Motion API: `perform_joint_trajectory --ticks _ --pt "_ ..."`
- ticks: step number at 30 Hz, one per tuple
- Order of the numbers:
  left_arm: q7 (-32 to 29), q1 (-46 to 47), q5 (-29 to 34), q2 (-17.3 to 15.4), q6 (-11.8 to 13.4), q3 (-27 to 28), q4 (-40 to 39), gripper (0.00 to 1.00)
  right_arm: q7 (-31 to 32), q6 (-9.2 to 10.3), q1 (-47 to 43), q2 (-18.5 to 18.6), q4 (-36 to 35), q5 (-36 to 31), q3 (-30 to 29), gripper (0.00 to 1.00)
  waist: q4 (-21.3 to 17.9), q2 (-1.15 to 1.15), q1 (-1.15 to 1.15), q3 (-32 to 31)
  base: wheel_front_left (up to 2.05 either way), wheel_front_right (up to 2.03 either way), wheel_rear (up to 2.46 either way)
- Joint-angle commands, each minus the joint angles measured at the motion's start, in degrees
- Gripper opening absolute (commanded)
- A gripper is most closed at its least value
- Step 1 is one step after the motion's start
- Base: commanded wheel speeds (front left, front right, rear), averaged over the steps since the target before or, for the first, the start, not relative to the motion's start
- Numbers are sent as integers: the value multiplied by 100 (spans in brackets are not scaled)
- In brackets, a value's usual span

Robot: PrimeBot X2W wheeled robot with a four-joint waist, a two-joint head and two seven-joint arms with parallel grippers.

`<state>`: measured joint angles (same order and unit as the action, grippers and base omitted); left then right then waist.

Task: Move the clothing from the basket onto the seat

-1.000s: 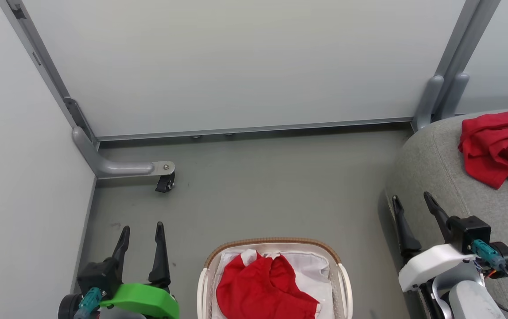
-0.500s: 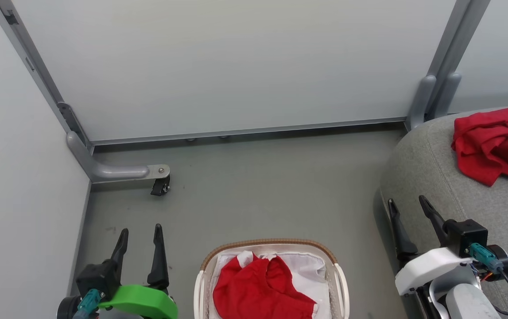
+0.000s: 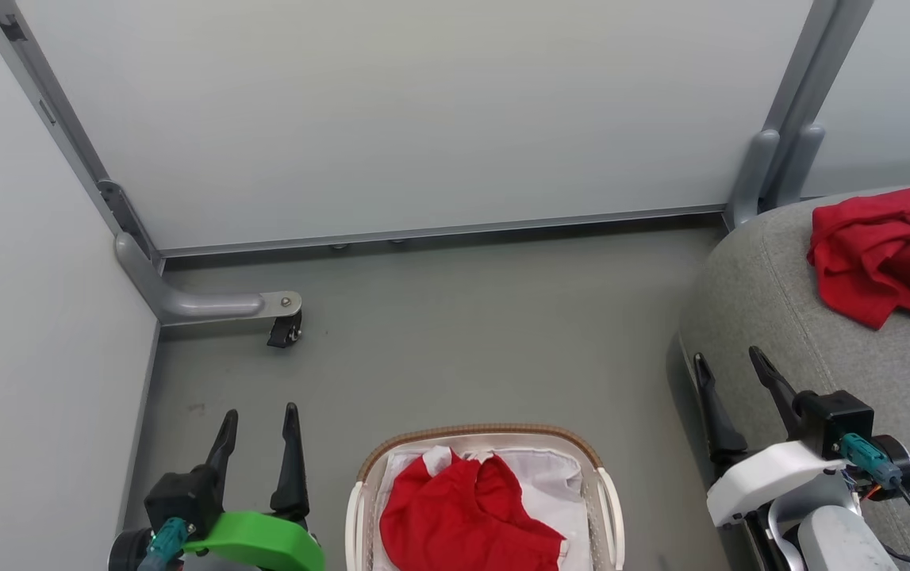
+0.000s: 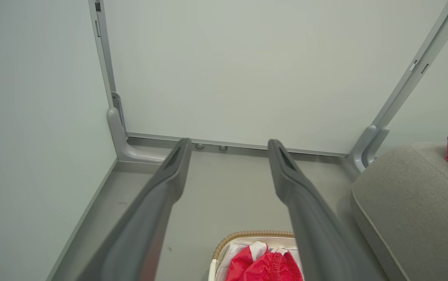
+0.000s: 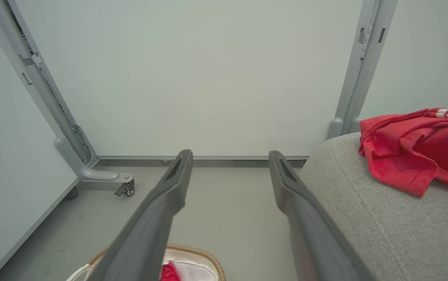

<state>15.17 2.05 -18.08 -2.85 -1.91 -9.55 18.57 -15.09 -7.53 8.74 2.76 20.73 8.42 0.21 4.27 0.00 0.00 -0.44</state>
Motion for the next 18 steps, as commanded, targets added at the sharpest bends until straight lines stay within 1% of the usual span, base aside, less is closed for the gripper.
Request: perform_joint_trajectory --ticks 1,5,9,14,18 --pt "-4 64 48 -8 -45 -43 19 100 -12 8 6 24 -36 -23 -12 100 -10 0 0 33 0 0 0" --pt "-4 285 198 -8 -121 -176 118 100 -12 8 110 24 -97 -81 -25 100 -77 0 0 176 0 0 0" --pt "-3 724 314 -9 -199 -427 352 100 -12 8 341 22 -211 -191 -36 100 -246 0 0 623 0 0 0" --pt "-4 1376 512 -8 -273 -827 912 100 -12 8 888 26 -324 -275 72 100 -693 0 0 1403 0 0 0" --pt "-4 1953 774 -14 -337 -1219 1742 100 -12 8 1311 22 -446 -197 78 100 -1087 0 0 2060 0 0 0"
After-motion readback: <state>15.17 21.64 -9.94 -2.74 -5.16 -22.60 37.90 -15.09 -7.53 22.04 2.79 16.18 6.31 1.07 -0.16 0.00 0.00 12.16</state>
